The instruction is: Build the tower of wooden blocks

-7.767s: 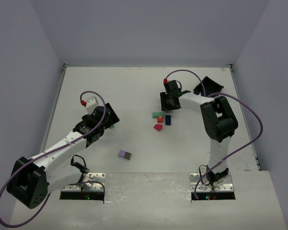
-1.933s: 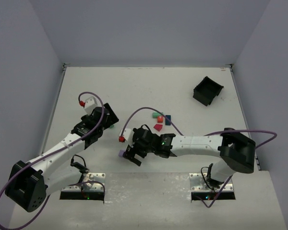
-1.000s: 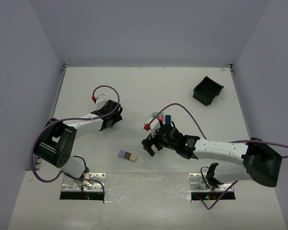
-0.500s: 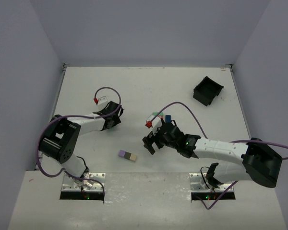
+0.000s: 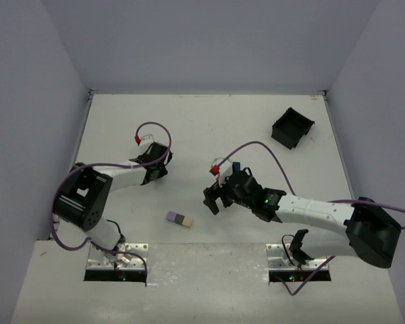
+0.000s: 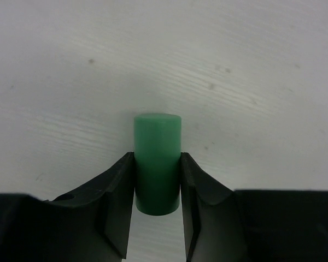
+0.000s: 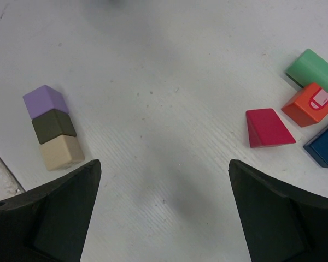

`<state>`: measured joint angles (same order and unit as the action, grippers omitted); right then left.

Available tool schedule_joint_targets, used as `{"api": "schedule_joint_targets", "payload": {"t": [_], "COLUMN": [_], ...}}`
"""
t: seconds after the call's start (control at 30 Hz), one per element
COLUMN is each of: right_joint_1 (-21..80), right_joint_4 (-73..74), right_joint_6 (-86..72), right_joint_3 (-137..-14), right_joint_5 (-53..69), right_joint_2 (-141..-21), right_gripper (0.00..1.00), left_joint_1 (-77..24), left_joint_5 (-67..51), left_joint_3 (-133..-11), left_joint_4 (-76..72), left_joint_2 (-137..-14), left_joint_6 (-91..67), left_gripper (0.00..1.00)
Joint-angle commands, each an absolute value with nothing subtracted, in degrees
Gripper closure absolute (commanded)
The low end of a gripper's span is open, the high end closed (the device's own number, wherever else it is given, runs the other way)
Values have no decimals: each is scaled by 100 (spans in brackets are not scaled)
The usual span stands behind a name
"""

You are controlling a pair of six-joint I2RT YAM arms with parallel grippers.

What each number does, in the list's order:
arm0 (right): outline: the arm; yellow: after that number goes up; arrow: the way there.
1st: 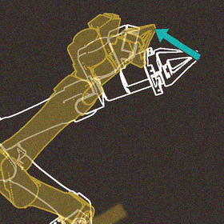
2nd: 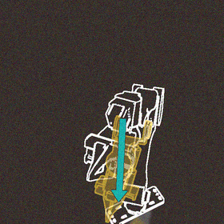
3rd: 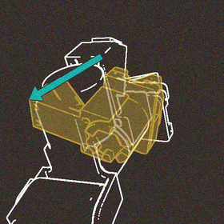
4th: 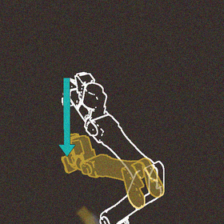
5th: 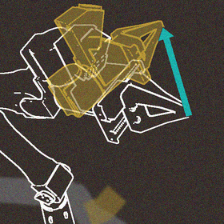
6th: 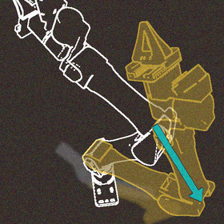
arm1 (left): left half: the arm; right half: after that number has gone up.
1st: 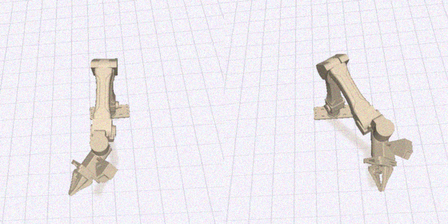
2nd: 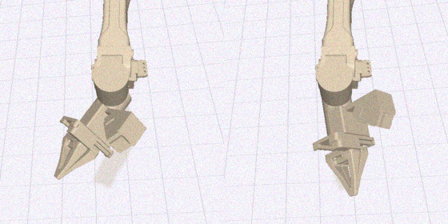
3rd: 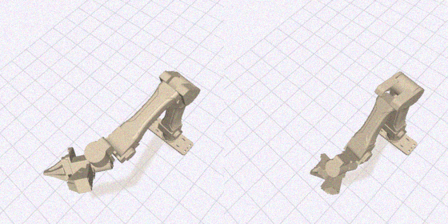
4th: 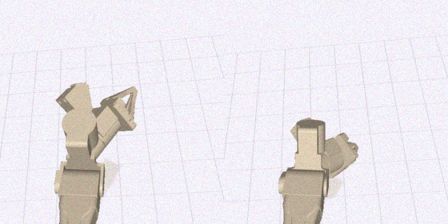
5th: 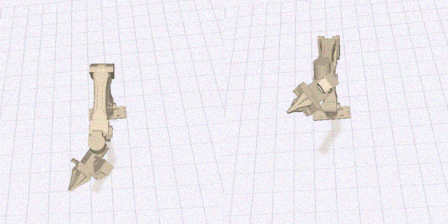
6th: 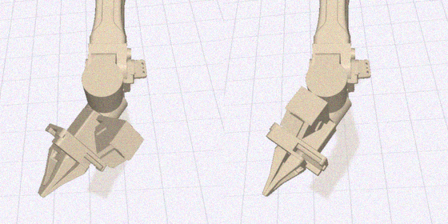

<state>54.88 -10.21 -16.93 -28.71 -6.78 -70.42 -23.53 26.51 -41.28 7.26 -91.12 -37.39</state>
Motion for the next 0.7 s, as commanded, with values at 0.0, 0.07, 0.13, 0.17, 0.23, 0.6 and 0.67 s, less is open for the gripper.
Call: {"api": "schedule_joint_targets", "payload": {"t": [0.0,0.07,0.13,0.17,0.23,0.6,0.67], "right_joint_1": [5140,4881,4550,4448,4328,4272,4274], "right_joint_4": [-1147,-1093,-1081,-1081,-1077,-238,49], "right_joint_6": [-2221,-2484,-2701,-2744,-2816,-2867,-2922], "right_joint_3": [-2882,-2840,-2806,-2805,-2869,-3229,-3314], "right_joint_5": [-222,-31,465,662,964,1409,1478], "right_joint_2": [-6749,-6607,-6479,-6415,-6304,-4941,-4793], "right_gripper": [1,1,1,1,1,1,1], "left_joint_1": [-2503,-2914,-3403,-3635,-3852,-3993,-3999], "left_joint_5": [502,-250,-378,-550,-1325,-4109,-4104], "left_joint_3": [-3867,-3907,-3904,-3870,-3757,-2477,-2481], "left_joint_4": [-805,-915,-893,-906,-990,-1918,-1927], "left_joint_2": [-8013,-7611,-7251,-7045,-6674,-5059,-5075], "left_joint_6": [-2053,-1474,-1020,-797,-483,696,700], "left_gripper": [100,100,100,100,98,94,94]}}
